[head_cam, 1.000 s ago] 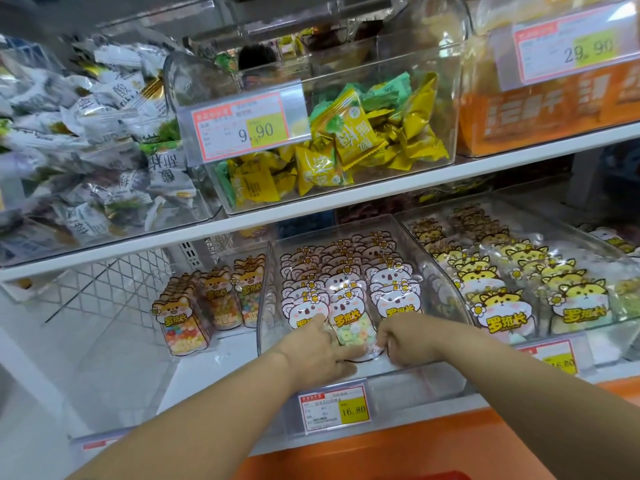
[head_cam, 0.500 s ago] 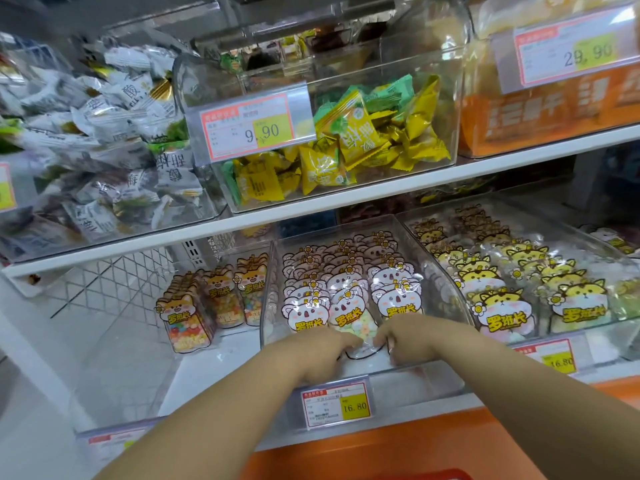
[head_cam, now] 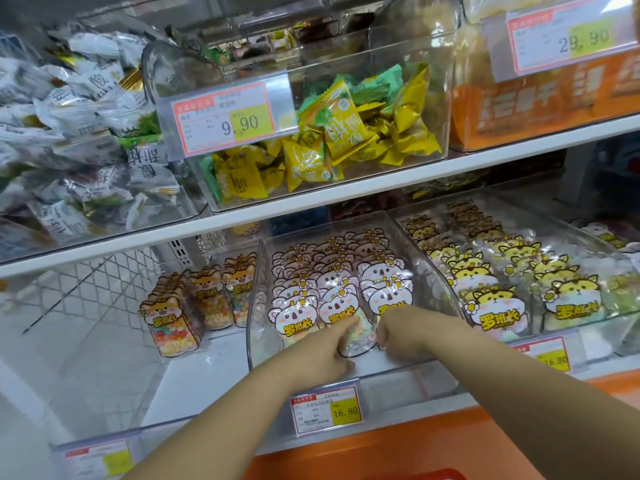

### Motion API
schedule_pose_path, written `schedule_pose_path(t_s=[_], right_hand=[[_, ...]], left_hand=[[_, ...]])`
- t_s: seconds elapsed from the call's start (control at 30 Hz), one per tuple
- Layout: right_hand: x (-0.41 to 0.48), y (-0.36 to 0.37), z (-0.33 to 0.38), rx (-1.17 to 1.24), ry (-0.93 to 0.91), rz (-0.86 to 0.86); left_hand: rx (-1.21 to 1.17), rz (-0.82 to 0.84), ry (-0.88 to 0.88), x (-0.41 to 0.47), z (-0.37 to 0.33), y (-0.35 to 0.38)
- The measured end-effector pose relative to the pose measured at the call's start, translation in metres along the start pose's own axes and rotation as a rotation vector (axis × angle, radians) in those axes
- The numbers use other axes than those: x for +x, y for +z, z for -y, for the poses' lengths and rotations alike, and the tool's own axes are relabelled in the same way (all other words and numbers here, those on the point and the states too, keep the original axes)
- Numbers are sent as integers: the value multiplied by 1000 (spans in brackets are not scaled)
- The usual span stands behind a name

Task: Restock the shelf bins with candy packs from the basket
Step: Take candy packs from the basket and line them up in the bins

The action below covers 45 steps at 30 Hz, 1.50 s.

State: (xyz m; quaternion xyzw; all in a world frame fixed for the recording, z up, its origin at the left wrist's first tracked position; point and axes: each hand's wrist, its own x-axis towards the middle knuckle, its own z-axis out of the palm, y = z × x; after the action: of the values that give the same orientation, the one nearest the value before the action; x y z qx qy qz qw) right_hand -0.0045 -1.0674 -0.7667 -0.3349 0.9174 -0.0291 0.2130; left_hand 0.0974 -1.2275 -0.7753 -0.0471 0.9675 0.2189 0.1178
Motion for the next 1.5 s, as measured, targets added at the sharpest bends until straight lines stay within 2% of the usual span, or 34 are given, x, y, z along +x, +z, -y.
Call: schedule_pose_path(t_s=[0.17,0.43,0.57,0.67,0.83,1.0,1.17,1.23,1.4,1.5], right_hand=[[-7,0,1,-25,-46,-2],[-17,-11,7,-55,-135,41],[-16,-12,20,142,-284,-68],[-11,-4,32,207,-391,-55],[-4,3,39,317,-309,-13],[0,4,35,511,-246,-4],[-5,-2,30,653,-282,-53],[-11,-12,23,611,-290,-48],[-29,-25,7,99,-147,20],[-31,-15,6,-32,-78,94]], left_hand=[[89,2,13,-1,-4,-3],[5,-65,-20,-19,-2,-20],[16,-120,-37,-21,-4,-27],[55,-151,-73,-26,-5,-28],[71,-96,-154,-25,-3,-23],[95,-137,-192,-26,-5,-23],[124,-118,-215,-23,-6,-22],[135,-94,-206,-24,-6,-23],[138,-53,-197,-27,-9,-24],[137,-69,-204,-27,-14,-22]])
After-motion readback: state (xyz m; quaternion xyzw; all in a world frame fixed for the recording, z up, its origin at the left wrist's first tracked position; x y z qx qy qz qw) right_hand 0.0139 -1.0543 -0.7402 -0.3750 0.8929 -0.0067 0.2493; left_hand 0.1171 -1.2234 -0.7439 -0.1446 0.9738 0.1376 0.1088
